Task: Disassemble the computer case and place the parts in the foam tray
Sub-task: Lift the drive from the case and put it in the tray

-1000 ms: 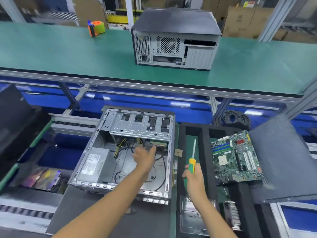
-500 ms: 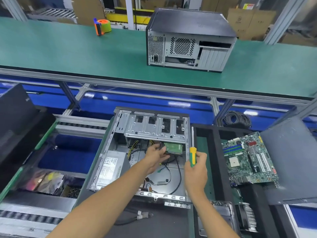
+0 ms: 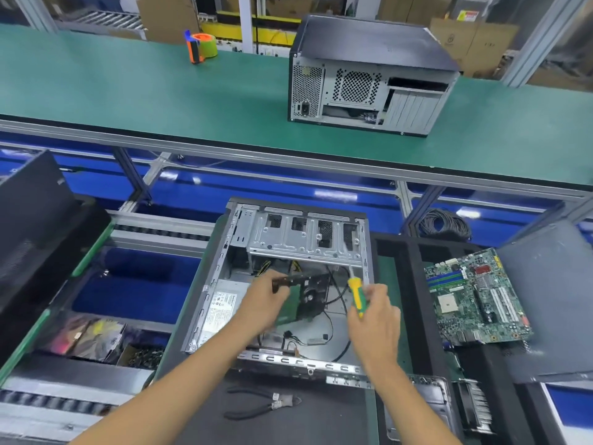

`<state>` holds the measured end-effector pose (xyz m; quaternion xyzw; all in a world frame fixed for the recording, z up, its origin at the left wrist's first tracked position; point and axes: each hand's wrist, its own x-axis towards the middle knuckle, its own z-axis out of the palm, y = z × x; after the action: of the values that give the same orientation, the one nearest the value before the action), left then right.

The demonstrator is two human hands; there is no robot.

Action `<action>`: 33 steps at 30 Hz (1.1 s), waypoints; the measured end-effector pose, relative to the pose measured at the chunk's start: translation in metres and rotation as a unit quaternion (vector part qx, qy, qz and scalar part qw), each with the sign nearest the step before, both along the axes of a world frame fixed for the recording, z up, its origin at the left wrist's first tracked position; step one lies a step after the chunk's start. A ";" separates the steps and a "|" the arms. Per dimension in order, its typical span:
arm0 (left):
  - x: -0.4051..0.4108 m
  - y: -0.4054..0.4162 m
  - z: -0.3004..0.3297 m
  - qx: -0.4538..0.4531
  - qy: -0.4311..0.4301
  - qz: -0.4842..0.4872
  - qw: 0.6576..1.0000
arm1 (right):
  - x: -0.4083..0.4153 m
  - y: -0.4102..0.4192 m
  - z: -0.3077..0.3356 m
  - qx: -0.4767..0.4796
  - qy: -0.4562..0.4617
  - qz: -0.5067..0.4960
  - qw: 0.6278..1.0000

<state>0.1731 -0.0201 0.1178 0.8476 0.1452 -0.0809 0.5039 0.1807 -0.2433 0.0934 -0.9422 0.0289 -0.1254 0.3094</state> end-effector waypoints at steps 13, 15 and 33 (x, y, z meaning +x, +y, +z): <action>-0.003 0.043 0.001 0.063 -0.134 0.065 0.987 | 0.013 0.043 -0.020 -0.240 0.211 0.190 0.928; -0.006 0.041 0.002 -0.035 -0.125 0.128 0.983 | 0.010 0.041 -0.019 -0.088 0.234 0.122 0.960; -0.042 -0.026 0.020 -0.515 0.118 0.030 0.849 | 0.002 -0.003 0.040 0.508 0.429 0.127 0.737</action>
<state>0.1312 -0.0461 0.1376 0.4461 0.1668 -0.2286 0.8491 0.1829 -0.2460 0.1332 -0.5943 0.0982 0.3653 0.7097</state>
